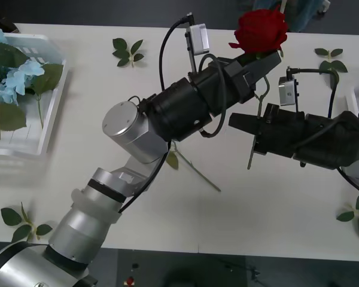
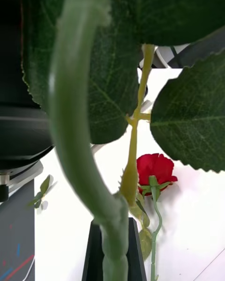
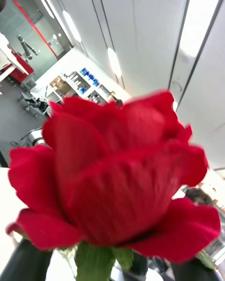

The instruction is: Put the red flowers into the right box and the blue flowers into the left box

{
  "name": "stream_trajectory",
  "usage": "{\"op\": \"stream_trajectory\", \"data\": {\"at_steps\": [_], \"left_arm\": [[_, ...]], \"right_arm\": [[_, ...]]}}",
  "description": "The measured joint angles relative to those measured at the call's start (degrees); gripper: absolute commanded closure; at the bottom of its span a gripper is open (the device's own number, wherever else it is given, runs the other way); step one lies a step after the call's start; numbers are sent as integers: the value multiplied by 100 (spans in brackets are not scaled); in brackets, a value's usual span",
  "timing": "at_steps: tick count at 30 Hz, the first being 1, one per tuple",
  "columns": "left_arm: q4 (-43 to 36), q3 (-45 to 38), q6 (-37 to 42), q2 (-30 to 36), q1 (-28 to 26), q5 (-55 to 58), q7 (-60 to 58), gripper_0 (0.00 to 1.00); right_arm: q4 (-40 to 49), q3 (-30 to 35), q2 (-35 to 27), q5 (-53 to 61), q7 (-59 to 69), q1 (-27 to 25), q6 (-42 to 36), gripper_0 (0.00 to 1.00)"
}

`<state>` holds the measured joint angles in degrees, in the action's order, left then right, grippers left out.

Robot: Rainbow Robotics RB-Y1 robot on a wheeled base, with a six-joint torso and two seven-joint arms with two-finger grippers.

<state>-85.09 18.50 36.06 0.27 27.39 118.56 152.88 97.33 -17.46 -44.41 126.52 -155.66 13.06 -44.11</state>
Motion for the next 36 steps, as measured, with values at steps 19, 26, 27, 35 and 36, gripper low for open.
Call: {"op": "stream_trajectory", "data": {"at_steps": [19, 26, 27, 35, 36], "left_arm": [[-297, -1195, 1654, 2641, -732, -313, -110, 31], [-60, -2774, 3982, 2766, -492, -2186, -3801, 31], [-60, -2915, 4303, 2767, -402, -2478, -4351, 31], [-476, -2876, 5086, 2697, 253, -4699, -7587, 30], [-697, -2773, 5086, 2634, 273, -5182, -7927, 30]], "right_arm": [[-870, 4, -3202, 1981, 0, -215, -340, 100], [-2263, 4, -4170, 1680, 779, -446, -890, 100], [-2367, 5, -4286, 1622, 1015, -524, -890, 100], [-3107, 54, -4761, 1005, 1626, -1227, -542, 100], [-3201, 67, -4756, 747, 1731, -1237, -484, 100]]}}
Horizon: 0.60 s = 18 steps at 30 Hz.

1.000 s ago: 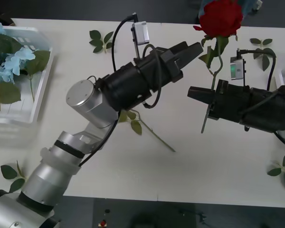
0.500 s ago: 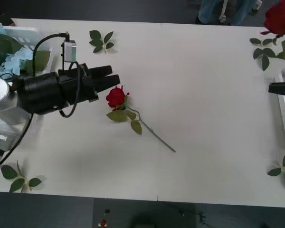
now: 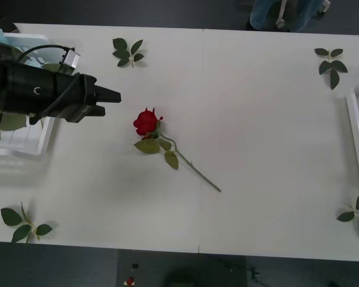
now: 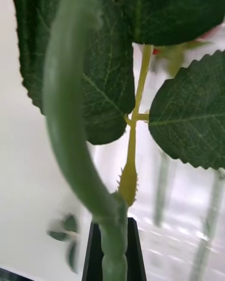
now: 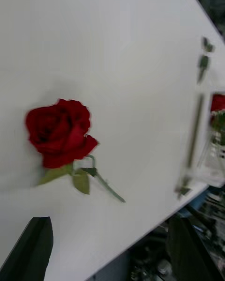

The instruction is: Put the red flowers into the right box and the blue flowers into the left box

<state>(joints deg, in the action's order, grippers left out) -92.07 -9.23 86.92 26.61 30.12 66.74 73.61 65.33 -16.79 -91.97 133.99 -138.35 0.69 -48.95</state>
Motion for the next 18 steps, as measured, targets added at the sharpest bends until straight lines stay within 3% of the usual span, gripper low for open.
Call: {"op": "stream_trajectory", "data": {"at_steps": [3, 6, 16, 18], "left_arm": [[-497, 325, -4, -220, 16, -746, -1113, 27], [-828, 935, -6, -492, 151, -2193, -2281, 26], [-713, 3697, -98, -1180, 881, -5405, -4899, 24], [-541, 4037, -150, -1357, 916, -5849, -5138, 24]], "right_arm": [[-177, 1, 1, -319, 409, 4, 186, 100], [-170, 1, 11, -844, 699, 6, 559, 100], [82, 1, 306, -1275, 1332, 113, 970, 100], [128, 1, 306, -1275, 1332, 113, 970, 82]]}}
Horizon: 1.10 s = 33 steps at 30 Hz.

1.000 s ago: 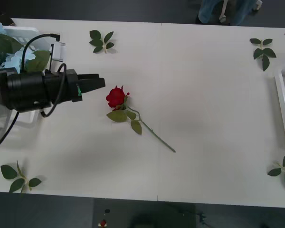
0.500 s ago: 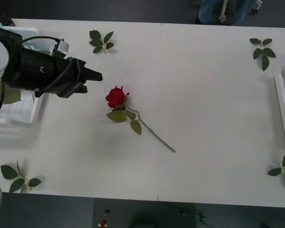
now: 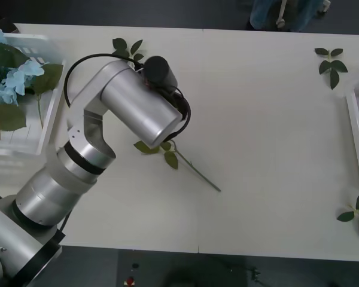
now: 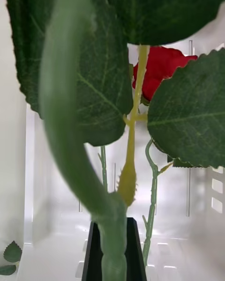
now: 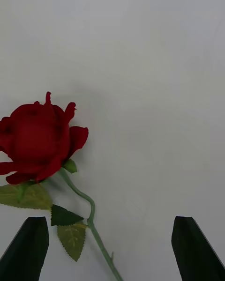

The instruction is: Put the red flowers into the right box and the blue flowers into the left box

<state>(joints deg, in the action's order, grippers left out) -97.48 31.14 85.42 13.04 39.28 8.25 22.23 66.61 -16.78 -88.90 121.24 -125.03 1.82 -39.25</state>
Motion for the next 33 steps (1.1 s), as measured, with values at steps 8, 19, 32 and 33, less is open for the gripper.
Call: {"op": "stream_trajectory", "data": {"at_steps": [8, 19, 32, 33], "left_arm": [[933, 574, -201, -445, 2, -1148, -954, 8], [1601, 664, -269, -463, -3, -1698, -975, 0], [1602, 664, -893, -138, -432, -1708, -943, 11], [1602, 664, -931, -110, -462, -1708, -939, 14]], "right_arm": [[17, 0, 0, 195, 1, 0, 0, 0], [79, 0, 0, 349, 1, 0, 0, 0], [306, 168, 415, 1461, 1, 0, -377, 0], [304, 289, 537, 1461, 1, 0, -522, 0]]}}
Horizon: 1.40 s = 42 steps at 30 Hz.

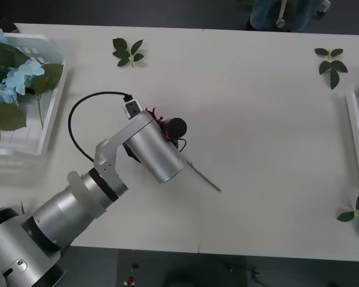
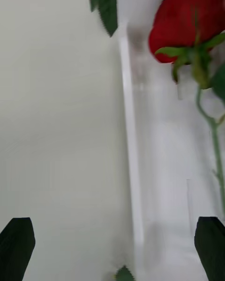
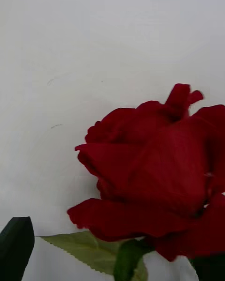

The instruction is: Put the red flowers into the right box and the blue flowers into the left box

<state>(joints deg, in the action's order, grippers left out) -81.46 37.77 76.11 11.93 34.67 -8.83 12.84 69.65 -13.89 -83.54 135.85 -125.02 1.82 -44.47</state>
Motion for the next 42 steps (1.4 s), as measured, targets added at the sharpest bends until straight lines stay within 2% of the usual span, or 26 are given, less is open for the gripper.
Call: {"op": "stream_trajectory", "data": {"at_steps": [1, 2, 3, 5, 7, 15, 19, 28, 32, 37, 42], "left_arm": [[0, 0, -36, 25, -29, 0, 2, 22], [0, 0, -62, 43, -51, 0, 6, 25], [0, 0, -84, 55, -66, 0, 16, 36], [0, 0, -104, 57, -72, 1, 40, 51], [3, 0, -111, 57, -72, 1, 48, 73], [353, 0, -630, 56, -72, 1, 165, 85], [414, 1, -808, 56, -72, 1, 177, 100], [492, 1, -985, 54, -71, -4, 184, 100], [260, 1, -976, 63, -71, 48, 213, 100], [-942, -2, -694, 361, -72, 715, 284, 100], [-2412, -354, -328, 868, -124, 1752, 1136, 100]], "right_arm": [[-4, 164, 146, 0, 0, 0, -171, 0], [-6, 357, 299, 0, -1, -1, -326, 0], [-9, 567, 457, 0, -4, -1, -470, 0], [-11, 952, 735, -1, -68, -2, -701, 0], [-11, 1243, 954, -1, -320, -2, -886, 0], [251, 1833, 1598, -118, -2420, -2, -1883, 0], [872, 1998, 1907, -304, -2918, -2, -2127, 0], [2040, 1988, 2481, -305, -2928, -2, -2151, 0], [2480, 1972, 2675, -591, -2928, -2, -2151, 0], [2908, 1972, 2914, -929, -2928, -2, -2153, 0], [3064, 1708, 3003, -884, -2928, -1, -2072, 0]]}}
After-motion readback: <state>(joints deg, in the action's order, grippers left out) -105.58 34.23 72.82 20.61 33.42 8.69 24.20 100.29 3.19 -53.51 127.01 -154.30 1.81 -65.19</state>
